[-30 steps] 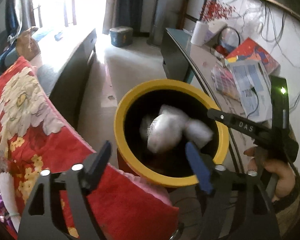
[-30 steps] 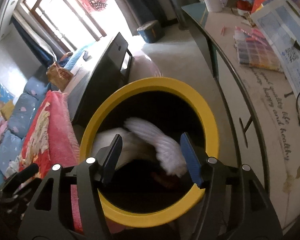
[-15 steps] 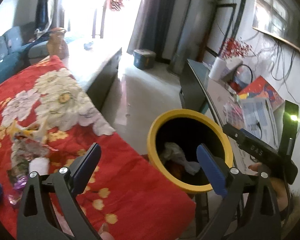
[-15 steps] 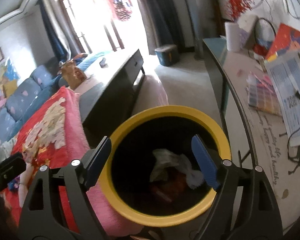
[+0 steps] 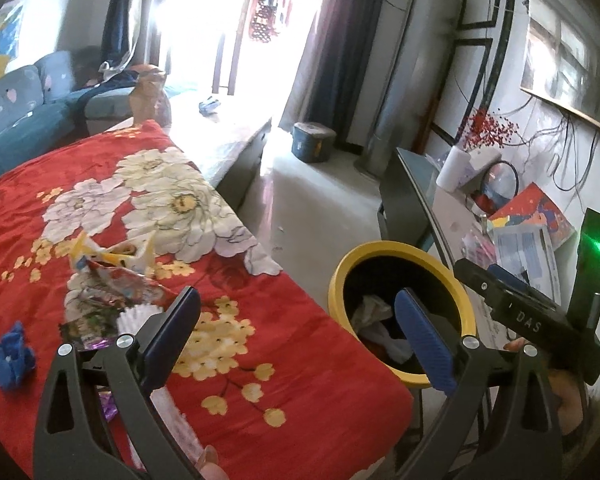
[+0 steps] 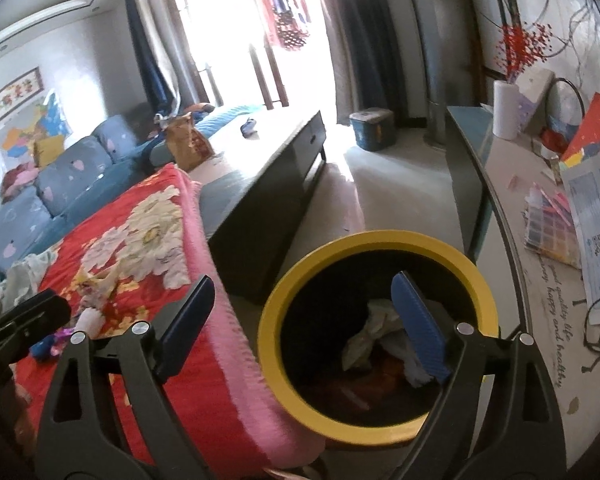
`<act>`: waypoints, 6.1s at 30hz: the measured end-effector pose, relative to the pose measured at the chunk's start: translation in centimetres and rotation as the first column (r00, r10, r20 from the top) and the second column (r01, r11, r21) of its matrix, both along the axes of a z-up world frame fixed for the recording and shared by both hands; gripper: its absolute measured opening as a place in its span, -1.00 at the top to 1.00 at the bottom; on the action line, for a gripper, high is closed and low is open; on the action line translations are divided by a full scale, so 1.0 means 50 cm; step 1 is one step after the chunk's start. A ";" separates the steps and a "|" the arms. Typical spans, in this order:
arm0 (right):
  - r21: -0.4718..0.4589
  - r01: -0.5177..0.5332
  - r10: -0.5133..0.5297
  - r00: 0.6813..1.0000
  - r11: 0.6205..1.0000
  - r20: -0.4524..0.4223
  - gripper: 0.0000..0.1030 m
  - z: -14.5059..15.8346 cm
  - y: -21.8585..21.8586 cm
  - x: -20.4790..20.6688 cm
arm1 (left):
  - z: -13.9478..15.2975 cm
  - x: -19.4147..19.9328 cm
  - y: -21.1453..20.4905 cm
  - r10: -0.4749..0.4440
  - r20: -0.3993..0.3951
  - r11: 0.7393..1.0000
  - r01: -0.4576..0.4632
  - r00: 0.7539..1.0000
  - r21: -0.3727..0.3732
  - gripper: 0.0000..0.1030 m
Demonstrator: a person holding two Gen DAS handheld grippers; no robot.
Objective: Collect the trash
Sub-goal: 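Move both open tools back over the remaining trash on the bedspread, then grasp another white foam net bundle with the right tool while the left tool grasps purple candy wrappers, then carry the foam bundle and purple wrappers with both tools over the yellow bin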
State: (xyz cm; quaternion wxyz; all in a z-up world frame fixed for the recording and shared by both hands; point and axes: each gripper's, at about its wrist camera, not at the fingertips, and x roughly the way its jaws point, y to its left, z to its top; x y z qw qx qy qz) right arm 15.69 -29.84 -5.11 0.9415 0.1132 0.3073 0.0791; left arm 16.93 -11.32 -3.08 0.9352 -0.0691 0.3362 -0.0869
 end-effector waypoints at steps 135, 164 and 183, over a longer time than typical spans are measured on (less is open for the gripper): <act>0.081 -0.417 0.423 0.903 0.905 -0.073 0.73 0.010 0.268 -0.055 | 0.031 -0.142 0.200 0.094 0.144 0.991 -0.107 0.985 0.084 0.62; 0.103 -0.212 0.216 0.976 0.972 -0.038 0.73 0.016 0.104 -0.012 | 0.027 -0.112 0.058 -0.083 0.130 0.990 0.067 0.988 0.120 0.62; 0.070 -0.050 0.055 0.996 0.996 -0.066 0.73 -0.013 -0.002 0.013 | 0.003 -0.086 -0.064 -0.208 0.096 0.970 0.193 0.973 0.149 0.62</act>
